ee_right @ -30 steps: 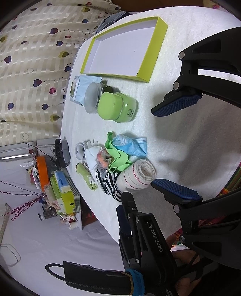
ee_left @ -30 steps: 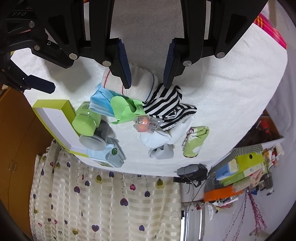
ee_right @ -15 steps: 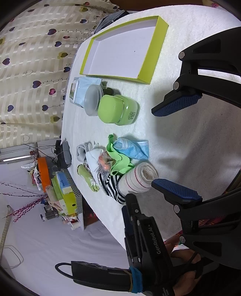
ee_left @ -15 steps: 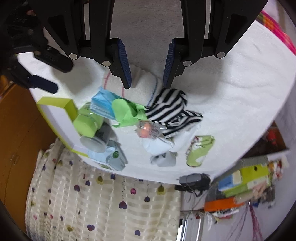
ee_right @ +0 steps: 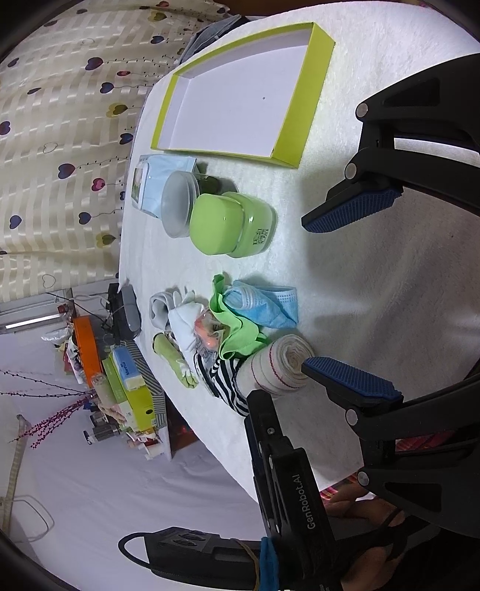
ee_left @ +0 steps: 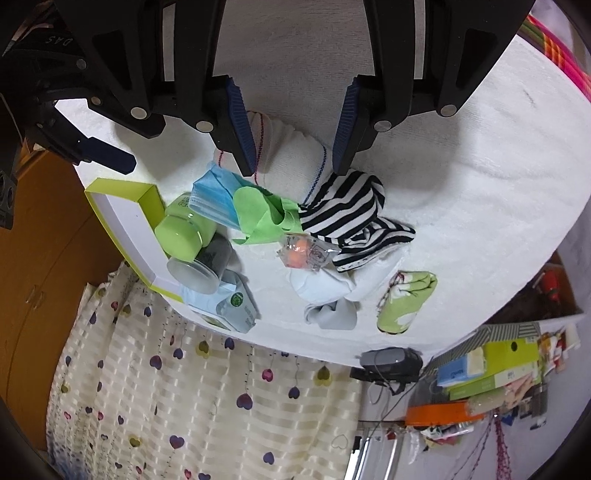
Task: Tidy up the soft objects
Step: 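Grasp the rolled white sock with the right tool while the left tool grasps the striped sock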
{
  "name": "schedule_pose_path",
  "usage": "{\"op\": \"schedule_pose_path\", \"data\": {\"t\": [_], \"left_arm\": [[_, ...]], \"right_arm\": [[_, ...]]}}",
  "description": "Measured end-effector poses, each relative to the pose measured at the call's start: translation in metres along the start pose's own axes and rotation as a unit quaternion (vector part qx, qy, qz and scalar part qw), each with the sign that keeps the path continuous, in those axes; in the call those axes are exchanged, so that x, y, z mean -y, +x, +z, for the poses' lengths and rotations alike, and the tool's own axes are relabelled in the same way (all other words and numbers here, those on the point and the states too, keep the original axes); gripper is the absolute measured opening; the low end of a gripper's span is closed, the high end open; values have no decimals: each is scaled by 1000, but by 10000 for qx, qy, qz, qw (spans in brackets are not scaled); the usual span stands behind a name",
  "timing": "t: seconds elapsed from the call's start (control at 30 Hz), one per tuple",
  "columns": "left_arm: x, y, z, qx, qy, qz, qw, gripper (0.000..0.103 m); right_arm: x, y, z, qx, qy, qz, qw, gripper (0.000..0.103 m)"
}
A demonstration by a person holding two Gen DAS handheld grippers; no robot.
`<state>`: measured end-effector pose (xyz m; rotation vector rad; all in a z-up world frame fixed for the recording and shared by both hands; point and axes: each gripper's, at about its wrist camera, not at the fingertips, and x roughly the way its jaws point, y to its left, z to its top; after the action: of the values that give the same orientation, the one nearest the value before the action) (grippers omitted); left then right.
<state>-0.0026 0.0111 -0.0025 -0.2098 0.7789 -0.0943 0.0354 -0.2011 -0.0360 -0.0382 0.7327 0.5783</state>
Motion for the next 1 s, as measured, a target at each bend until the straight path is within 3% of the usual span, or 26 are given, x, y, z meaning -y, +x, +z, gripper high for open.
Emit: {"op": "schedule_pose_path", "data": {"t": [0.3, 1.0], "left_arm": [[-13, -6, 2, 105, -116, 218, 9996, 42], [-69, -16, 10, 311, -402, 292, 9983, 42]], "right_arm": [[-12, 4, 3, 48, -192, 168, 9997, 70], [-62, 35, 28, -51, -858, 726, 9937, 70]]}}
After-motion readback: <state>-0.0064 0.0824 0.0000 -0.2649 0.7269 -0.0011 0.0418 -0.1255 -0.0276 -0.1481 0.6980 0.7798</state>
